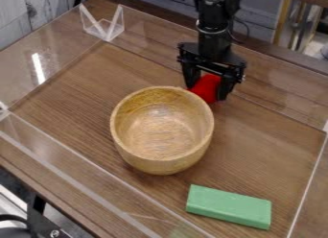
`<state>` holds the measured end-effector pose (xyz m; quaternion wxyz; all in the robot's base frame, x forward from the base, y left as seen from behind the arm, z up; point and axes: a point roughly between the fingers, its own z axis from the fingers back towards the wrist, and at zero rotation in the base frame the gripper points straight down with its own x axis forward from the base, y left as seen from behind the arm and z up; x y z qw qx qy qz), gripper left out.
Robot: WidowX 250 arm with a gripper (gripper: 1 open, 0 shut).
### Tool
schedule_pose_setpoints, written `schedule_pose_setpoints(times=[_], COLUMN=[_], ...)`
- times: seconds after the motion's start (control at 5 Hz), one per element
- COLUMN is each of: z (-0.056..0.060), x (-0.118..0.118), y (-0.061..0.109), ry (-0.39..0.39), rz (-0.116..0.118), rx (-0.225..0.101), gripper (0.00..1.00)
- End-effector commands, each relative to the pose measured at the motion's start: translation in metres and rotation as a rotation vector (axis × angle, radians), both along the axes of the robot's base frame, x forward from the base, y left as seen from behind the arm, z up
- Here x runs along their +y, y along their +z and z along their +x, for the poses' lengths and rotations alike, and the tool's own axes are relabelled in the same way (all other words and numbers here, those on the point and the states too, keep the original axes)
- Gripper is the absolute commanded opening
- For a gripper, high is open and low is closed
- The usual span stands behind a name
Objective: Move the red fruit to the left
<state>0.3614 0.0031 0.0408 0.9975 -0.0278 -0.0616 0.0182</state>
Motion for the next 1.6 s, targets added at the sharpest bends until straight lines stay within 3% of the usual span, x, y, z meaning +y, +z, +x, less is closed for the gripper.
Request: schedule_pose_setpoints(times=[0.0,0.4,0.6,0.8,1.4], z=[0.010,0.009,0.008,0.011,0.014], x=[0.006,0.022,0.048,0.080,0.139], y=[0.021,0.066,0.090,0.098,0.070], ry=[-0.001,0.034,0.087,0.131,0.143], rz=[0.000,-0.023,-0.020,-0.005,0.034], rx=[-0.067,-0.139,-0.183,-0.202,-0.189], gripper=[0.00,0.00,0.00,0.00,0.00])
